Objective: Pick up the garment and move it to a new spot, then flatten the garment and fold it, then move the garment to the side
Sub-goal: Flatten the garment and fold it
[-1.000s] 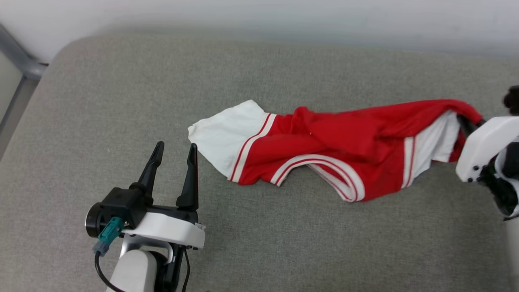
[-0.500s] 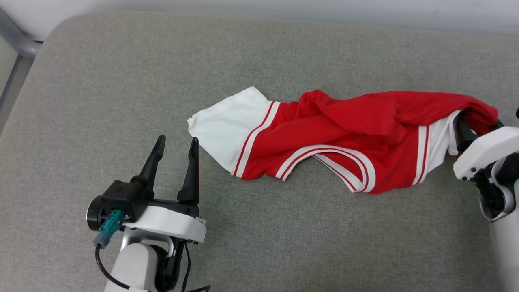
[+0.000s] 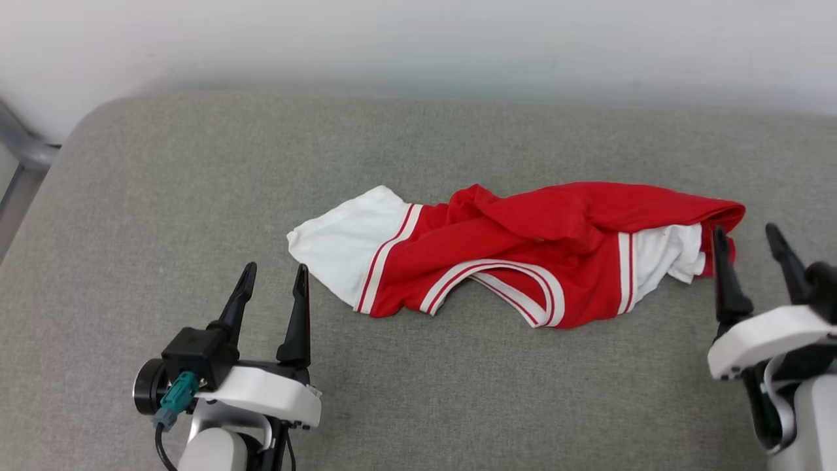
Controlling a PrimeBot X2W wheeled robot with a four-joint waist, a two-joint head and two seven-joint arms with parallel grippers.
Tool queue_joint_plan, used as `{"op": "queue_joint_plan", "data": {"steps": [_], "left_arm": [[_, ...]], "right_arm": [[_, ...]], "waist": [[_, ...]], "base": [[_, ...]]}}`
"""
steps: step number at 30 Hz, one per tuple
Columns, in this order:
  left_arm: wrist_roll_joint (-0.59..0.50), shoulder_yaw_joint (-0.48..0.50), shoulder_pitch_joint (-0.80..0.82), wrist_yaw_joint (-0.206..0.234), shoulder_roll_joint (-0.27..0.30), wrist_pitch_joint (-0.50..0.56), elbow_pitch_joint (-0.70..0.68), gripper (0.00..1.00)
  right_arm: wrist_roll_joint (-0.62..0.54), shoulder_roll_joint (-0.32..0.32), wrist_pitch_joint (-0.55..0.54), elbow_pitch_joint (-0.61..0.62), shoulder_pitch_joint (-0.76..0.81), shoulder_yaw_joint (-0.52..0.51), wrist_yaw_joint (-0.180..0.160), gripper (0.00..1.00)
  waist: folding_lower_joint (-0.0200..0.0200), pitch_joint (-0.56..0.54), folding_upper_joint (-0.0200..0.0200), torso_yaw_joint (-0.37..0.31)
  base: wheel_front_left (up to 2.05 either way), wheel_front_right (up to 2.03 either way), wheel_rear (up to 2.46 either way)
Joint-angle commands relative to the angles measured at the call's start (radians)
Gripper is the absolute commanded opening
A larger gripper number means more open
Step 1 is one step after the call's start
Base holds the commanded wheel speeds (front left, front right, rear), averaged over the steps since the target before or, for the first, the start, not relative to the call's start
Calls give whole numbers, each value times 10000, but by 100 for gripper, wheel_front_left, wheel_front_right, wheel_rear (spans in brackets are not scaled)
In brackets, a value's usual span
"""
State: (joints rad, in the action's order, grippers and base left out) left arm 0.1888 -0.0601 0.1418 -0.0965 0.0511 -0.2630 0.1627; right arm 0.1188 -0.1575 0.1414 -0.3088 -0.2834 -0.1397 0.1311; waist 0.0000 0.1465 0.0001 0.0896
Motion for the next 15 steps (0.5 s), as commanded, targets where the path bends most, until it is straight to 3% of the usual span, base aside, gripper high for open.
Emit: {"op": "queue_joint_plan", "data": {"steps": [1,9,15], "left_arm": [[-26,17,-151,38,-9,-25,18,100],[-7,73,-340,77,-8,-25,121,100],[33,0,-103,72,-9,-25,67,100]], "right_arm": [[-85,146,-196,250,339,-45,-7,100],[-4,593,-3012,2111,2094,171,-7,100],[524,136,-5640,2636,1947,577,-5,100]], "waist": [[0,-217,-1,-144],[0,-423,-1,-311],[0,-109,-1,-248]], "base": [[0,0,0],[0,0,0],[0,0,0]]}}
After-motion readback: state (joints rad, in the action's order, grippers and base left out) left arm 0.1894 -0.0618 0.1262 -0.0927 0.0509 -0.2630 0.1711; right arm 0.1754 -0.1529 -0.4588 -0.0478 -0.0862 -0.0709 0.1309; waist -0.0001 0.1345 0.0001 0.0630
